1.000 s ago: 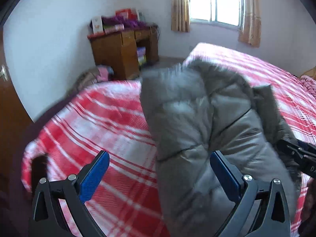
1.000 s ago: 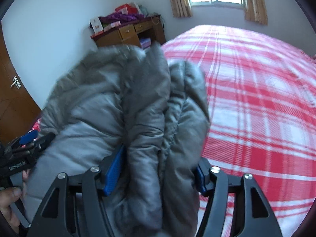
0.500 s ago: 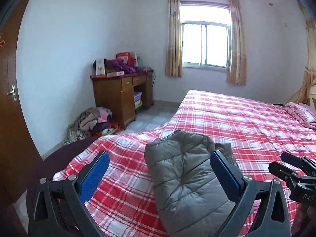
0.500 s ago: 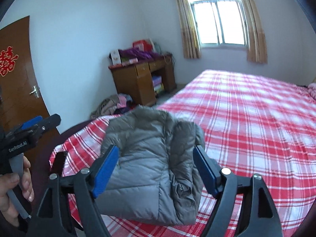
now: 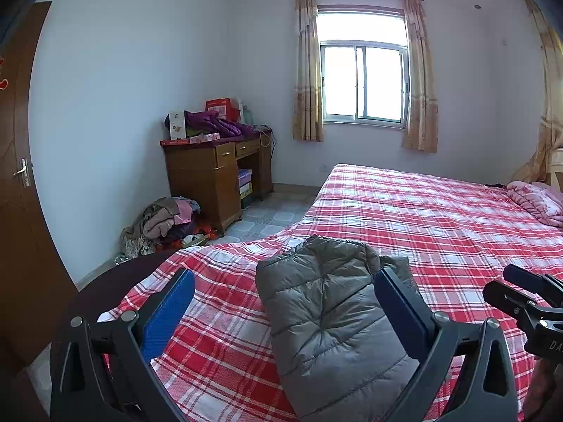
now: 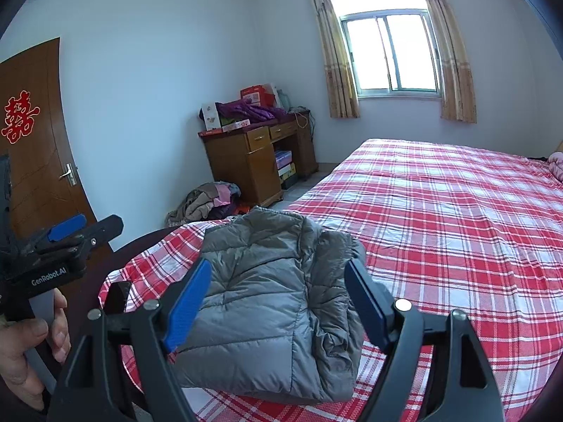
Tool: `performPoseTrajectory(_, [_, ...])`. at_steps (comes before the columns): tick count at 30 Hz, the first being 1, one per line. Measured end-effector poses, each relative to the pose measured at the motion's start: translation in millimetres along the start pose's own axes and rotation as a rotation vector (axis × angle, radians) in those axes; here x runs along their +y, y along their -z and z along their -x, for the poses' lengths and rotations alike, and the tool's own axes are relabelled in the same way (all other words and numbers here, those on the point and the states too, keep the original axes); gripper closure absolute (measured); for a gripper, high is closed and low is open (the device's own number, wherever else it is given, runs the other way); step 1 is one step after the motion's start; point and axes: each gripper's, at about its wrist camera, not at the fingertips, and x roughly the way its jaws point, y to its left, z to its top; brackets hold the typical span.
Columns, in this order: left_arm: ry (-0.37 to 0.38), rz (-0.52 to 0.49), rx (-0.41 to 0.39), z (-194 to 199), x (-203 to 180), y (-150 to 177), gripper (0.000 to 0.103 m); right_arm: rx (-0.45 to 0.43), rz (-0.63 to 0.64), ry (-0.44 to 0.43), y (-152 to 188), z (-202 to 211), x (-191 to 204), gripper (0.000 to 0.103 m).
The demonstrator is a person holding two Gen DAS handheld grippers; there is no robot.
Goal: Fold large clothes
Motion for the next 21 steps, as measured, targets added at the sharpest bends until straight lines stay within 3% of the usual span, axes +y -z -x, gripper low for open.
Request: performPoseTrajectory(21, [-0.008, -0.012, 0.005, -2.8, -2.7, 3.5, 0.001, 0.001, -0.005, -0.004, 2.0, 1.9, 0.2, 0.022])
